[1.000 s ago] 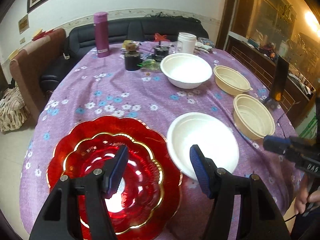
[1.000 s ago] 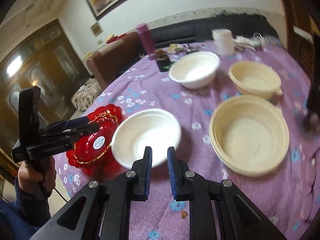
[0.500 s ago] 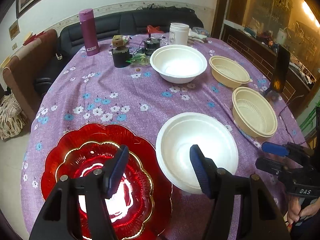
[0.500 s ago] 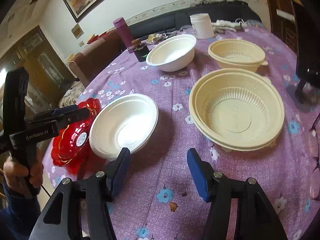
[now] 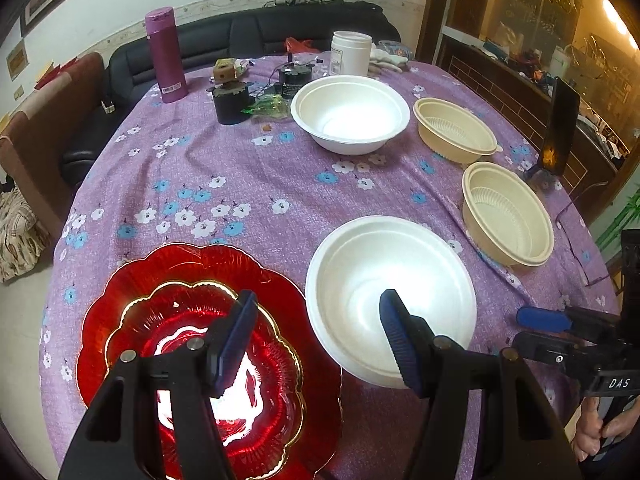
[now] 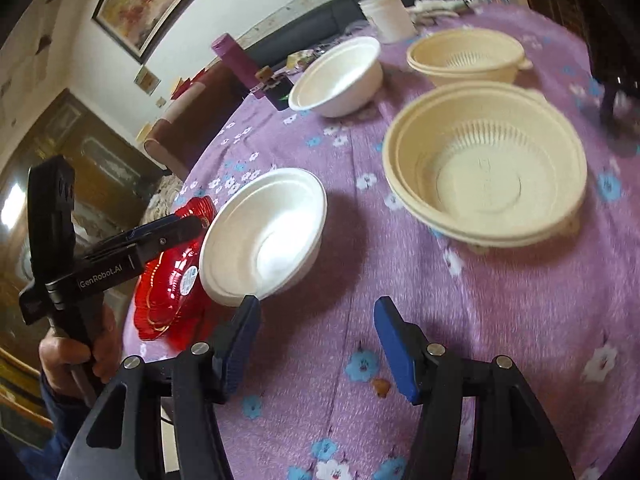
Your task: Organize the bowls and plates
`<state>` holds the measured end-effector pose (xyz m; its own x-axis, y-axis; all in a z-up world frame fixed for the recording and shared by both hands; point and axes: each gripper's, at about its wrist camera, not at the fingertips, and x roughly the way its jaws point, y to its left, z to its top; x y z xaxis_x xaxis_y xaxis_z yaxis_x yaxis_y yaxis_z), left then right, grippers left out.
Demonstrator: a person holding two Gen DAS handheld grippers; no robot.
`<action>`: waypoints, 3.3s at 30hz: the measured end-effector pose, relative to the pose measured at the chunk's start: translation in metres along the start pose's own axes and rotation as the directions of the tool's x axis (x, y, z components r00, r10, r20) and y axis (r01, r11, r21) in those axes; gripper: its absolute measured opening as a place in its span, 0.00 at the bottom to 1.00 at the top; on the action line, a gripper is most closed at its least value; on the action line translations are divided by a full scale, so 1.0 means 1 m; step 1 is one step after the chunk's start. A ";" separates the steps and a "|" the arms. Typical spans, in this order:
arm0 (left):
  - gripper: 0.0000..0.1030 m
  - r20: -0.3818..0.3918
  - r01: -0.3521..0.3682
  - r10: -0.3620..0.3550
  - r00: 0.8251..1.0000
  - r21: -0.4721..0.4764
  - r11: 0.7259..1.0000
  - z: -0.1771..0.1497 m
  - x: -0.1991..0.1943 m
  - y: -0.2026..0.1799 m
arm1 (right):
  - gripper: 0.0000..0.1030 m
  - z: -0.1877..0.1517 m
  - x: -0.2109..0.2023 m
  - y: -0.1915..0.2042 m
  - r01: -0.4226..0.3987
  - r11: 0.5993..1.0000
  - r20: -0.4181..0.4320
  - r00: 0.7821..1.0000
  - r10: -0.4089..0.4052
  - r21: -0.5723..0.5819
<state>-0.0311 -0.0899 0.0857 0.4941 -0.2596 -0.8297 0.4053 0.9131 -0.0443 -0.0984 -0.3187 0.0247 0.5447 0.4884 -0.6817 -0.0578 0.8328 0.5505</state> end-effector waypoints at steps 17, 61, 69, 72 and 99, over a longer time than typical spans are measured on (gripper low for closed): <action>0.61 -0.080 0.024 -0.021 0.997 0.040 0.999 0.014 0.018 -0.006 | 0.62 -0.009 -0.015 -0.019 -0.053 0.991 0.002 0.999 0.053 0.123; 0.24 -0.042 0.098 -0.094 0.995 0.086 0.992 -0.012 0.028 -0.059 | 0.24 0.017 -0.008 -0.011 0.099 0.995 0.087 0.991 -0.101 0.023; 0.27 0.062 0.001 -0.005 0.998 0.071 0.998 -0.027 0.025 -0.062 | 0.32 0.006 -0.018 -0.022 0.093 0.996 0.096 0.991 -0.093 0.005; 0.26 0.076 0.001 -0.005 0.997 0.051 0.999 -0.030 0.030 -0.062 | 0.32 0.001 -0.017 -0.022 0.071 0.997 0.098 0.993 -0.072 0.006; 0.24 0.227 -0.090 0.071 0.971 0.079 0.993 -0.043 -0.009 -0.070 | 0.19 0.001 -0.033 0.016 0.081 0.994 0.191 0.979 -0.066 -0.073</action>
<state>-0.0969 -0.1378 0.0730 0.6830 -0.2590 -0.6830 0.4181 0.9053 0.0748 -0.1161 -0.3214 0.0568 0.6971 0.3735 -0.6121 -0.0744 0.8867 0.4563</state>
